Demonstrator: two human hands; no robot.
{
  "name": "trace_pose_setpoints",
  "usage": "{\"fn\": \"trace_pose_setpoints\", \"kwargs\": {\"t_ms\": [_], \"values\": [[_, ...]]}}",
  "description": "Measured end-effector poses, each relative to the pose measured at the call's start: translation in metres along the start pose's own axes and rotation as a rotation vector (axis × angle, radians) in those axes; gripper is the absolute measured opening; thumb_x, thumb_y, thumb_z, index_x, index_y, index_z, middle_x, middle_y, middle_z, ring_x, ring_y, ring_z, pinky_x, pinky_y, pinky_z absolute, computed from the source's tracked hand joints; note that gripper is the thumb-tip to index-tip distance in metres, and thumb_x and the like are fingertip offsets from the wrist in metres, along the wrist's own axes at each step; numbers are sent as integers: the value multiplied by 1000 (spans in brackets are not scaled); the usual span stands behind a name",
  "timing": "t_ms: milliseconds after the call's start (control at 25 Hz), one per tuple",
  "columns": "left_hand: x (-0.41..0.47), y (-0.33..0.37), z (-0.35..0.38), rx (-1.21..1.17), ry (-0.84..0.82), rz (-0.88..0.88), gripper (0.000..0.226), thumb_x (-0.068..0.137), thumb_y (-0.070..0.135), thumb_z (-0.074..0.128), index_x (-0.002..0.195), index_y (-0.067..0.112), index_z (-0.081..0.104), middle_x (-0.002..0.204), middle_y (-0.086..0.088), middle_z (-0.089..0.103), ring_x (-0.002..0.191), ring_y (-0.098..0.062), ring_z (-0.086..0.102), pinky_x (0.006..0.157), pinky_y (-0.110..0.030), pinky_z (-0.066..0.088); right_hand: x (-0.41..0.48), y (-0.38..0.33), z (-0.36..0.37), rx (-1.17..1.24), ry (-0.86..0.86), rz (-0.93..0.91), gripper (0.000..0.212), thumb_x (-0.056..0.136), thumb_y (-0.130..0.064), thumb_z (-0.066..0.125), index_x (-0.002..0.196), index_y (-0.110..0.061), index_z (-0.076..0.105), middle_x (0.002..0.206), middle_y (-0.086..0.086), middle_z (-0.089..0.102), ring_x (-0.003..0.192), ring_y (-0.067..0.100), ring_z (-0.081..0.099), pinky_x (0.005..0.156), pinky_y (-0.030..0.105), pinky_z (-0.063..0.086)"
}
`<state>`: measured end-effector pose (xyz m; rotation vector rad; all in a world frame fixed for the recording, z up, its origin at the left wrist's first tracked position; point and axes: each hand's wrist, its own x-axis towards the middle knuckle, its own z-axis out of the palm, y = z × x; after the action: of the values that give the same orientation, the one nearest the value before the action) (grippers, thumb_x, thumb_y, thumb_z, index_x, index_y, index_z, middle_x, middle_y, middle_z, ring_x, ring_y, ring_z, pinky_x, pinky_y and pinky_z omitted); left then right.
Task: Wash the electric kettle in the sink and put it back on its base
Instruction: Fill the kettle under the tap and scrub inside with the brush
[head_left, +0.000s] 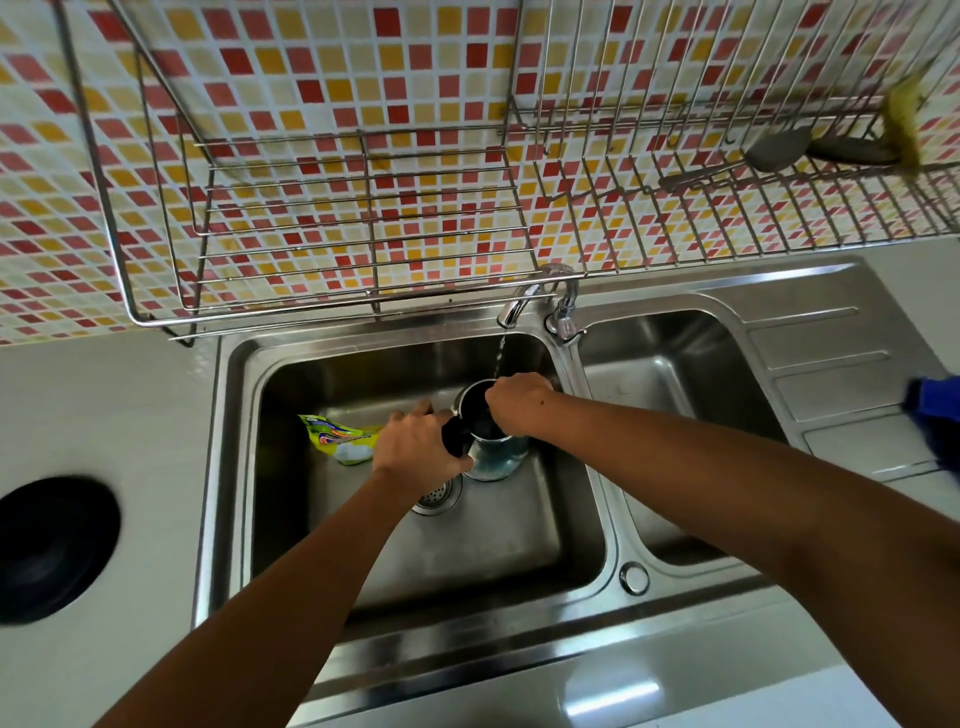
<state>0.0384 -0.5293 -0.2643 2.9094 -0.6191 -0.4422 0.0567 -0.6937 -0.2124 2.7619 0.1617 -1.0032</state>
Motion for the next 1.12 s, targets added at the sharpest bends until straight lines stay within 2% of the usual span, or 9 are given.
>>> {"fn": "trace_pose_setpoints", "kwargs": {"t_ms": [120, 200, 320, 560, 680, 760, 840, 1000, 1120], "values": [[-1, 0, -2, 7, 0, 3, 58, 68, 65, 65, 113, 29, 65, 109, -1, 63, 96, -24, 64, 88, -35, 46, -2, -5, -8, 138, -137, -61, 28, 95, -15, 54, 119, -7, 64, 112, 10, 65, 99, 28, 63, 78, 34, 48], [-2, 1, -5, 15, 0, 4, 57, 69, 65, 65, 114, 29, 65, 111, -1, 63, 98, -23, 64, 89, -35, 46, -5, -12, -5, 199, -30, -99, 26, 93, -18, 57, 115, -9, 66, 114, 10, 66, 102, 30, 64, 82, 37, 50], [-1, 2, -6, 27, -12, 14, 57, 71, 65, 63, 115, 29, 64, 112, -1, 63, 99, -22, 63, 91, -36, 46, -6, -11, -2, 54, 180, -105, 24, 92, -21, 57, 113, -13, 67, 118, 7, 66, 109, 29, 62, 85, 38, 50], [-2, 2, -2, 35, -10, -8, 60, 67, 68, 56, 113, 30, 65, 110, 0, 64, 98, -22, 64, 86, -35, 48, 8, -6, 3, 62, -204, -80, 31, 96, -18, 55, 126, -10, 61, 125, 10, 63, 106, 25, 61, 87, 31, 47], [-1, 1, -2, 34, -9, -1, 60, 69, 68, 56, 114, 30, 64, 111, 0, 64, 98, -22, 63, 87, -35, 47, 5, -2, 11, 87, 46, -106, 30, 92, -17, 58, 122, -10, 62, 123, 13, 63, 110, 32, 61, 87, 39, 50], [-2, 1, -3, 46, -5, -1, 59, 71, 67, 59, 116, 29, 64, 114, 0, 63, 98, -22, 64, 88, -35, 47, -3, -4, 14, -59, 122, -85, 28, 93, -18, 58, 120, -11, 63, 122, 10, 63, 111, 30, 61, 86, 39, 51], [-3, 3, -4, 46, 0, 0, 60, 72, 66, 61, 118, 28, 64, 115, -1, 63, 99, -22, 64, 88, -34, 47, -4, -12, 10, -94, 55, -70, 28, 95, -18, 55, 121, -11, 63, 123, 9, 63, 113, 28, 61, 86, 38, 50], [-3, 3, -4, 22, -3, -14, 60, 71, 65, 62, 118, 28, 64, 115, -1, 62, 98, -24, 64, 88, -35, 47, 4, -15, -10, 177, -152, -69, 28, 97, -11, 51, 120, -3, 64, 121, 14, 65, 105, 30, 62, 90, 37, 48], [-3, 3, -2, 20, 4, -22, 59, 69, 66, 61, 115, 29, 65, 112, -1, 63, 94, -25, 64, 85, -34, 48, 0, -11, 2, 229, -19, -21, 27, 95, -15, 54, 120, -6, 63, 123, 12, 63, 111, 32, 61, 90, 38, 49]]}}
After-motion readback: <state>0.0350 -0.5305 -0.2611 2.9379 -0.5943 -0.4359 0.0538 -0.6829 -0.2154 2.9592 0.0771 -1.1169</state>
